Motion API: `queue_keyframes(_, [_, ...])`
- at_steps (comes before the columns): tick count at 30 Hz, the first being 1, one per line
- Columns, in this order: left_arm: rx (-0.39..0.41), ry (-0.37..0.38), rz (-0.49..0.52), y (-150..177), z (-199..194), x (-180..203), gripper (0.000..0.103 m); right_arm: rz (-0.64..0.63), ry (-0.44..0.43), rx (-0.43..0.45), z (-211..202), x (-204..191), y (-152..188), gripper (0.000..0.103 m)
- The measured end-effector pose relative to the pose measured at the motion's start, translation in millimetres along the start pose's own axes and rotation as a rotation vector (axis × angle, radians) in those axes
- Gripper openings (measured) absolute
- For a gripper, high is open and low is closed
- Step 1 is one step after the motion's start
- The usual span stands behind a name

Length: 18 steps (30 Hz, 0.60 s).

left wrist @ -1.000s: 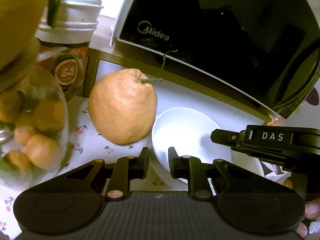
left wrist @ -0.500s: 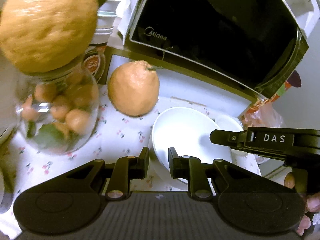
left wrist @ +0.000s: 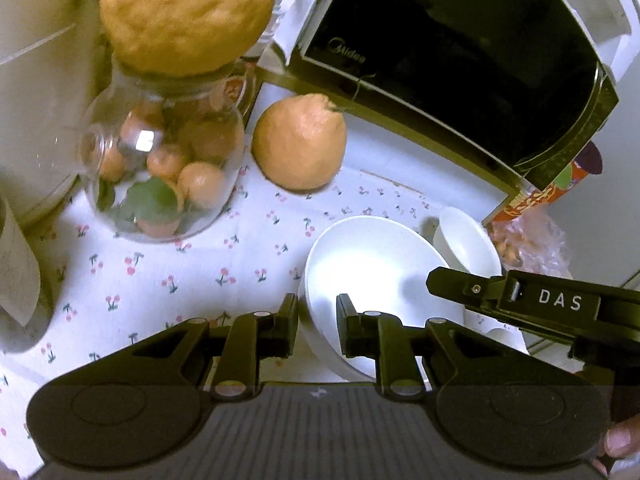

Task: Organize plates and bowls
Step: 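Lift the small white bowl with both grippers and carry it beside the plate stack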

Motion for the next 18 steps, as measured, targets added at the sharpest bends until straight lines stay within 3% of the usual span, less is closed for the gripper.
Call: queue_keyframes(18, [-0.017,-0.024,0.042,12,15,-5,0.017,-0.002,0.045,-0.015,19,7,24,0.023])
Point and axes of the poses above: each gripper's, at about its wrist camera, not at the fingertips, and z roughly the way its jaws point, x to its right, y to its underside, the point moved 4 cm from there along z, roughly the way its jaws point, and after that the axes turned 5 degrees about x, right-handed, at the moved point
